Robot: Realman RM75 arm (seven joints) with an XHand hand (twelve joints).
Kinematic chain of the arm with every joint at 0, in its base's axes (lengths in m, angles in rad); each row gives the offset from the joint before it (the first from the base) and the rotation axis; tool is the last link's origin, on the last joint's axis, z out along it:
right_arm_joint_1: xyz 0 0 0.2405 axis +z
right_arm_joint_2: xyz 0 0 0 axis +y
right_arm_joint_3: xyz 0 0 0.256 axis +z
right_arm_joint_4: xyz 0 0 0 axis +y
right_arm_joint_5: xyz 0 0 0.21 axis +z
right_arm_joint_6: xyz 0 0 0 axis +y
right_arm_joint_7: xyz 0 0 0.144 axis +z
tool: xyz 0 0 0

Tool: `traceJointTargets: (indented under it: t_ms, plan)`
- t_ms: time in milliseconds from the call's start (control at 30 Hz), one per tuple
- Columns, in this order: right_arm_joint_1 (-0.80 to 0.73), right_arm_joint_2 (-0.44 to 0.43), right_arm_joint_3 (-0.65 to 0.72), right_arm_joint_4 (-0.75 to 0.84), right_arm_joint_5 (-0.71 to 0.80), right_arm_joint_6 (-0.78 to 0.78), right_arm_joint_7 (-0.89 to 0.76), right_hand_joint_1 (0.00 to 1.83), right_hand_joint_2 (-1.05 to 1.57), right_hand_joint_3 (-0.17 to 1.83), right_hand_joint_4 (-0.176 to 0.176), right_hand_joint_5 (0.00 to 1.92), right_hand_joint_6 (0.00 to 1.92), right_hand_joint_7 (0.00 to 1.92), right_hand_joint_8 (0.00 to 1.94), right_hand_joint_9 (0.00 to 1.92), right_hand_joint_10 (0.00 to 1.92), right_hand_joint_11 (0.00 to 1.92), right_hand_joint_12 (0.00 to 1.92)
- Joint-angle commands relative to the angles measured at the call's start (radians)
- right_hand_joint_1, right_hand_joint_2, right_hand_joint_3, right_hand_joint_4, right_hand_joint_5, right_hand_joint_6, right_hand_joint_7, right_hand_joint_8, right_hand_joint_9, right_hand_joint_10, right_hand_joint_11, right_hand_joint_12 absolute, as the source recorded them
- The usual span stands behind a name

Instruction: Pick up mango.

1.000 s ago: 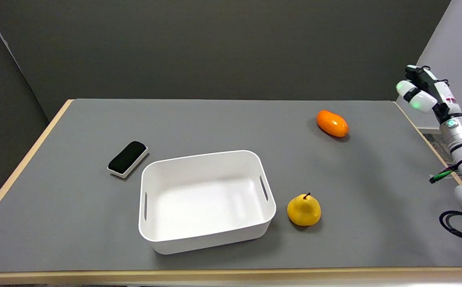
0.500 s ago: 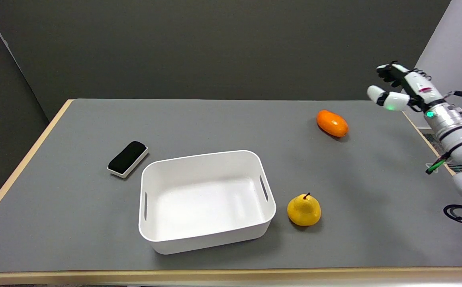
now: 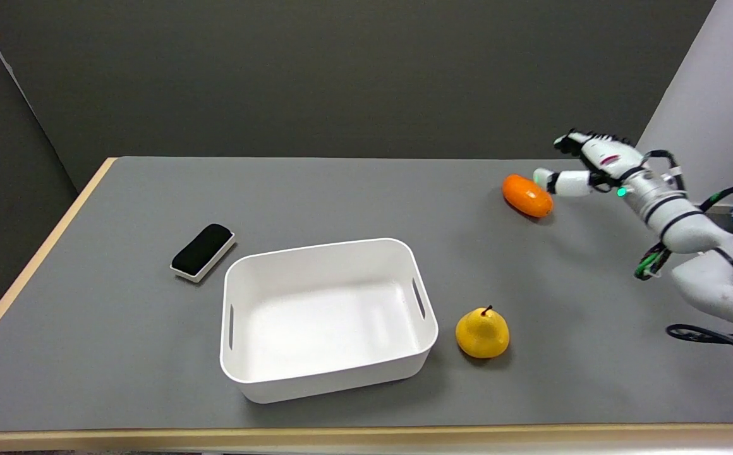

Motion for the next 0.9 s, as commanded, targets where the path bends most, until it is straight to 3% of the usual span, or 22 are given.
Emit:
traceJointTargets:
  t_ms: [33, 467, 800, 900]
  plan:
    - [0.097, -0.179, -0.101, 0.201, -0.259, -0.639, -0.118, 0.30, 0.60, 0.76, -0.125, 0.19, 0.41, 0.23, 0.37, 0.11, 0.80, 0.06, 1.29]
    - [0.154, -0.198, -0.212, 0.188, -0.497, -0.708, 0.194, 0.28, 0.59, 0.75, -0.152, 0.14, 0.38, 0.19, 0.35, 0.07, 0.78, 0.05, 1.29]
    - [0.220, -0.201, -0.269, 0.102, -0.562, -0.699, 0.287, 0.30, 0.60, 0.76, -0.151, 0.15, 0.39, 0.21, 0.36, 0.09, 0.79, 0.06, 1.30]
    - [0.222, -0.207, -0.292, 0.091, -0.700, -0.700, 0.377, 0.43, 0.66, 0.79, -0.160, 0.17, 0.41, 0.31, 0.42, 0.20, 0.88, 0.18, 1.40]
